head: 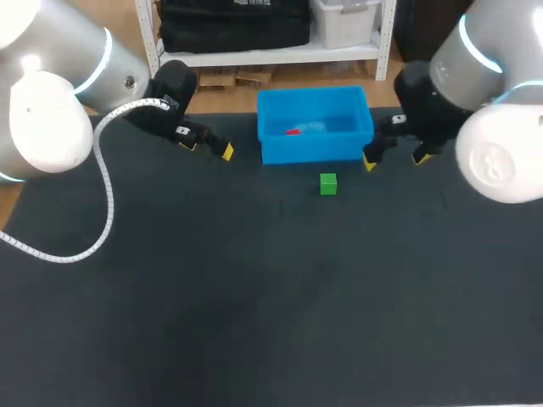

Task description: Use the left arm to pick the red cube and place it into the blue plastic box first, then use the right arm to grasp the green cube and put it into the same blue plastic box after the first action is fully finished.

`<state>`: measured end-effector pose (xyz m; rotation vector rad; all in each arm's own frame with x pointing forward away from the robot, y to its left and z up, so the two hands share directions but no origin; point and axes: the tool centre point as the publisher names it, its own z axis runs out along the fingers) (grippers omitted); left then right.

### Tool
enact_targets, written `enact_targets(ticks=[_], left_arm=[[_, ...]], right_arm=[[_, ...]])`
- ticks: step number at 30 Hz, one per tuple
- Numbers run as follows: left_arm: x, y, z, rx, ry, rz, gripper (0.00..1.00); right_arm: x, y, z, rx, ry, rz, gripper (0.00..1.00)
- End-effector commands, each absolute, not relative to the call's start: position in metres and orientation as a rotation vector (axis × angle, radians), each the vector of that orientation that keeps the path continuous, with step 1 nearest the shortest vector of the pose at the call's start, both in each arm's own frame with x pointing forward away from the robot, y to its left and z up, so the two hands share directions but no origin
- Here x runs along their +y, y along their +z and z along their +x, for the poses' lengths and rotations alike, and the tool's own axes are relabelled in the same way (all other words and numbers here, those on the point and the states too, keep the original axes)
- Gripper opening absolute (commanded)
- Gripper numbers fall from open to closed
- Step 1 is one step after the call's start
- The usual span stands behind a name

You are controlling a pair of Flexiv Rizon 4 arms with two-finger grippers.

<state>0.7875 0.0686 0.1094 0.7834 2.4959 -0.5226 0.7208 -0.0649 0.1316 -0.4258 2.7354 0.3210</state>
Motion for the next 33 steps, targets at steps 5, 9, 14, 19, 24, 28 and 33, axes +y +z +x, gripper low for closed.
enact_targets(ticks=[5,9,14,19,24,28,33], left_arm=[[0.070,0.109,0.788,2.491,-0.529,0.787,1.00],[0.070,0.109,0.788,2.491,-0.529,0.787,1.00],[0.070,0.109,0.788,2.491,-0.529,0.787,1.00],[0.070,0.109,0.788,2.491,-0.529,0.787,1.00],[0.070,0.109,0.788,2.491,-0.529,0.787,1.00],[0.070,0.109,0.788,2.491,-0.529,0.787,1.00],[0.070,0.109,0.788,2.491,-0.529,0.787,1.00]], right_arm=[[-0.042,0.124,0.735,2.791,0.271,-0.425,1.00],[-0.032,0.121,0.740,2.816,0.246,-0.430,1.00],[-0.022,0.117,0.747,2.851,0.227,-0.412,1.00],[-0.015,0.112,0.753,2.882,0.212,-0.389,1.00],[-0.007,0.105,0.758,2.913,0.204,-0.369,1.00],[0.000,0.098,0.764,2.932,0.210,-0.349,1.00],[0.009,0.092,0.771,2.942,0.214,-0.335,1.00]])
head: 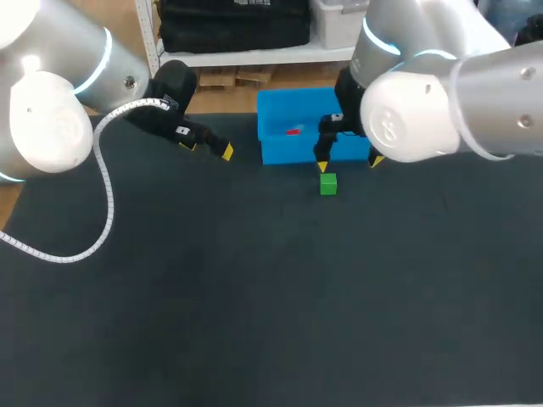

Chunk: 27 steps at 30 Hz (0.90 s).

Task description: Use the left arm to pick the red cube and place it into the blue plastic box first, then use the right arm to grasp the green cube and put it into the same blue plastic box after the first action is fully finished.

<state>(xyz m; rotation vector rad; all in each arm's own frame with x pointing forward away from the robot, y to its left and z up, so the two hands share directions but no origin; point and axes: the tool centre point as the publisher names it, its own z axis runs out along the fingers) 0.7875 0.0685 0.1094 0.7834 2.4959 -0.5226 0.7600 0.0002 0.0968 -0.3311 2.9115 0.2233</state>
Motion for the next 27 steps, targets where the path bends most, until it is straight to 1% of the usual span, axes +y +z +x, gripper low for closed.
enact_targets(ticks=[1,27], left_arm=[[0.070,0.109,0.788,2.491,-0.529,0.787,1.00],[0.070,0.109,0.788,2.491,-0.529,0.787,1.00]], right_arm=[[0.011,0.090,0.772,2.944,0.211,-0.337,1.00],[0.023,0.050,0.793,3.019,0.081,-0.292,1.00]])
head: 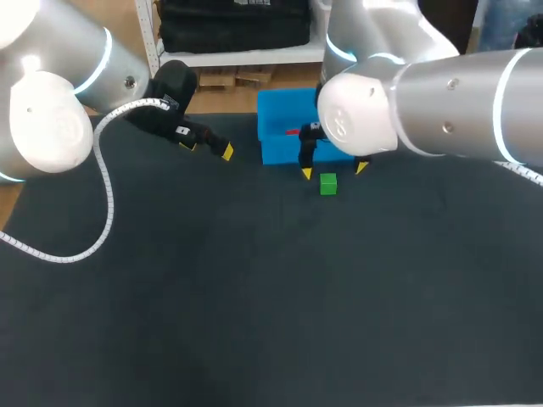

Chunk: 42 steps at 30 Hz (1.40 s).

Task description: Use the left arm to pick the red cube and place it into the blue plastic box first, then use the right arm to grasp the green cube and put it into the same blue plastic box after the first action is fully finished.

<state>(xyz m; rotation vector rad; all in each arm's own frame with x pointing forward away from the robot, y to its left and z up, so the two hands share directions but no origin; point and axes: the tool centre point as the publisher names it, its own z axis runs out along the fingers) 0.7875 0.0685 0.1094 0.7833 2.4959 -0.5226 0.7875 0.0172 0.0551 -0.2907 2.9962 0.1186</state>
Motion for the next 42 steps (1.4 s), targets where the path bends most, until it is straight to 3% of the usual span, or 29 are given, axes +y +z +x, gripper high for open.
enact_targets(ticks=[1,42], left_arm=[[0.070,0.109,0.788,2.491,-0.529,0.787,1.00],[0.070,0.109,0.788,2.491,-0.529,0.787,1.00]], right_arm=[[0.023,0.049,0.793,3.026,0.069,-0.295,1.00],[0.024,0.017,0.805,3.105,0.065,-0.153,1.00]])
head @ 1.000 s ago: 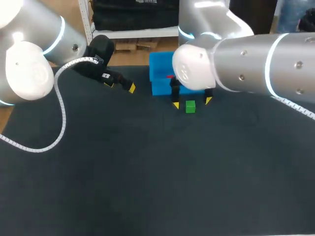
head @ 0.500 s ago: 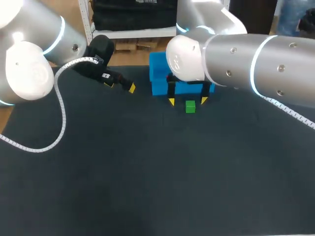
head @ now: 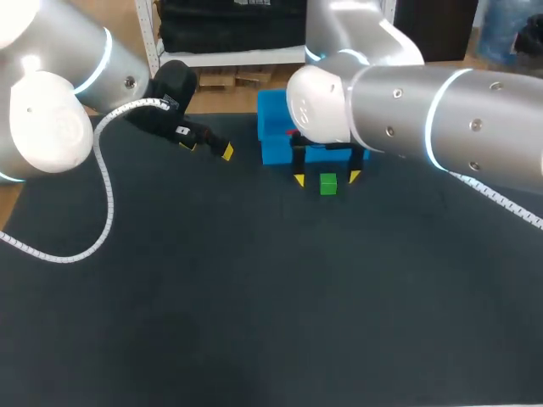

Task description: Use the left arm to pick the red cube and place it into the blue plastic box first, then use the right arm to grasp the green cube and put it into the same blue plastic box after the first action is fully finished.

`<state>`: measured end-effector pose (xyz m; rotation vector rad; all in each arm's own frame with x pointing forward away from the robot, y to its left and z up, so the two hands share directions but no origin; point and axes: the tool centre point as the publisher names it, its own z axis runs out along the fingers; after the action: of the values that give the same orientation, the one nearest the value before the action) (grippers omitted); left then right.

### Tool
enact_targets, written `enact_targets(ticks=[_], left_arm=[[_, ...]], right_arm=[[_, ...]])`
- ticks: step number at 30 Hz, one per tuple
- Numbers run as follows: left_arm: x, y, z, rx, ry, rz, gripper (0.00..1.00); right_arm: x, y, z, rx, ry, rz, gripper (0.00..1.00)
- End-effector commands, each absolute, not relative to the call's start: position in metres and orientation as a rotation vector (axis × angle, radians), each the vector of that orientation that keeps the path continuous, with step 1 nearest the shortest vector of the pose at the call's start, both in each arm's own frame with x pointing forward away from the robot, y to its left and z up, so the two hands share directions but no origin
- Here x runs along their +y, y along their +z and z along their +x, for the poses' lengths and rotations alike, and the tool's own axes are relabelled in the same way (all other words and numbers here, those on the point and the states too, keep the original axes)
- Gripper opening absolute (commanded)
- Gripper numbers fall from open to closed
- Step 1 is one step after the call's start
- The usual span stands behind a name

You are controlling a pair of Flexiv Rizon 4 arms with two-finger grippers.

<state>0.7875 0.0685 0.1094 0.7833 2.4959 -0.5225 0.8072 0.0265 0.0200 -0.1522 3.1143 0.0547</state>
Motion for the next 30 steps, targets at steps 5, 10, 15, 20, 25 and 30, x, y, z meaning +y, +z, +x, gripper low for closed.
enact_targets(ticks=[5,10,15,20,25,30], left_arm=[[0.070,0.109,0.788,2.491,-0.529,0.787,1.00],[0.070,0.109,0.788,2.491,-0.529,0.787,1.00],[0.070,0.109,0.788,2.491,-0.529,0.787,1.00],[0.070,0.109,0.788,2.491,-0.529,0.787,1.00],[0.070,0.109,0.788,2.491,-0.529,0.787,1.00],[0.070,0.109,0.788,2.491,-0.529,0.787,1.00]], right_arm=[[0.022,0.013,0.806,3.102,0.075,-0.162,1.00],[0.021,0.009,0.804,3.103,0.085,-0.173,1.00],[0.023,0.004,0.804,3.104,0.093,-0.180,1.00],[0.025,0.001,0.805,3.100,0.097,-0.186,1.00],[0.027,-0.004,0.807,3.091,0.092,-0.200,1.00],[0.029,-0.006,0.808,3.089,0.096,-0.201,0.85]])
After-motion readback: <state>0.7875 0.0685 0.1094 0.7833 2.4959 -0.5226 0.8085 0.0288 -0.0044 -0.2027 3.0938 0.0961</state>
